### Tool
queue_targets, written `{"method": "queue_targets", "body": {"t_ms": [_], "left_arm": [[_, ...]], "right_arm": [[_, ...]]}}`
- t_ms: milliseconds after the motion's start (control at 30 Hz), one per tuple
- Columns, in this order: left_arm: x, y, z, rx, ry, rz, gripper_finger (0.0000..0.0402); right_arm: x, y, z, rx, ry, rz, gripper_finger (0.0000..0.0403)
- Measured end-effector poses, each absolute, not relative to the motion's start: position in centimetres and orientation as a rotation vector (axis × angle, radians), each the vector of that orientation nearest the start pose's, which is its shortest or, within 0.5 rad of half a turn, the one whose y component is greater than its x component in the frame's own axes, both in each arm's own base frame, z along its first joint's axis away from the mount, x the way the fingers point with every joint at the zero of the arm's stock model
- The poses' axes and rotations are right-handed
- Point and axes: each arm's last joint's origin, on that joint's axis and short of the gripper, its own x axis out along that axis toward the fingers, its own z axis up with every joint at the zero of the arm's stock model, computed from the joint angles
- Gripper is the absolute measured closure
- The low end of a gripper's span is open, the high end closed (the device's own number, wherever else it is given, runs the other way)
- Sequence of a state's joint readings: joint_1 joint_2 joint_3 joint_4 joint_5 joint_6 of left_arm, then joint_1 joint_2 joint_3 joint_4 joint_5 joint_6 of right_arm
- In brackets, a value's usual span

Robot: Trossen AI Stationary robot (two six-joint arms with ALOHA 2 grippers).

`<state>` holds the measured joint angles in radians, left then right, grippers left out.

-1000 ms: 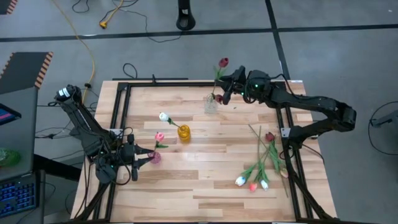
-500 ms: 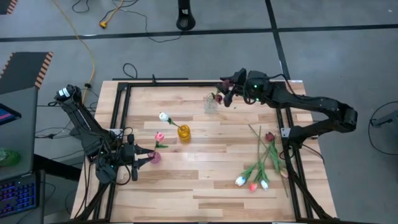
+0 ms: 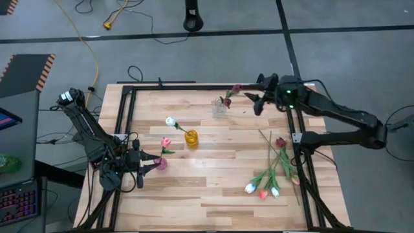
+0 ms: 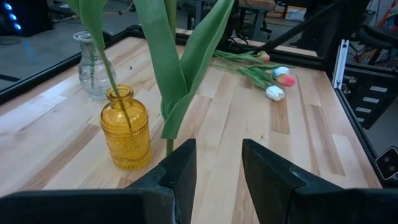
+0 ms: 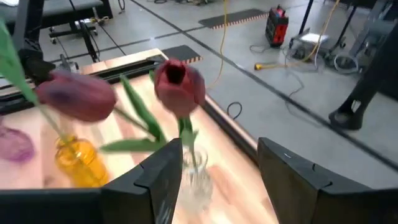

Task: Sort flowers into vase by color
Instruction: Put the pink flower into the purple vase

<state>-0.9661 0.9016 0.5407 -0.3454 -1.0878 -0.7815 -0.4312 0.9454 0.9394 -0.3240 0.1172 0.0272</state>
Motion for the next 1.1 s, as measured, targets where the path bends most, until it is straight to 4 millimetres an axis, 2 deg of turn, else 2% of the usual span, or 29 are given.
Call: {"method": "queue_targets", "body": {"t_ms": [200,333,433,800,1100], "left_arm": [[11.7,-12.4,22.7,-0.167,0.29,0.243,0.0286],[11.7,-12.4,22.7,-0.167,0.29,0.243,0.0286],[11.7,-12.4,22.8,-0.168,0.29,0.243,0.0286],[11.7,-12.4,22.7,-0.167,0.29,0.243,0.0286],[11.7,-12.4,22.7,-0.167,0.29,0.243,0.0286]], "right_arm": [[15.2,-6.2,34.1,0.318,0.408,-0.524,0.0168],[14.1,-4.3,32.7,0.481,0.575,-0.496,0.0168],[13.7,-2.8,31.6,0.541,0.725,-0.462,0.0168],[15.8,1.3,28.6,0.571,1.071,-0.405,0.0168],[18.5,3.4,24.6,0.487,1.399,-0.527,0.0168]]}}
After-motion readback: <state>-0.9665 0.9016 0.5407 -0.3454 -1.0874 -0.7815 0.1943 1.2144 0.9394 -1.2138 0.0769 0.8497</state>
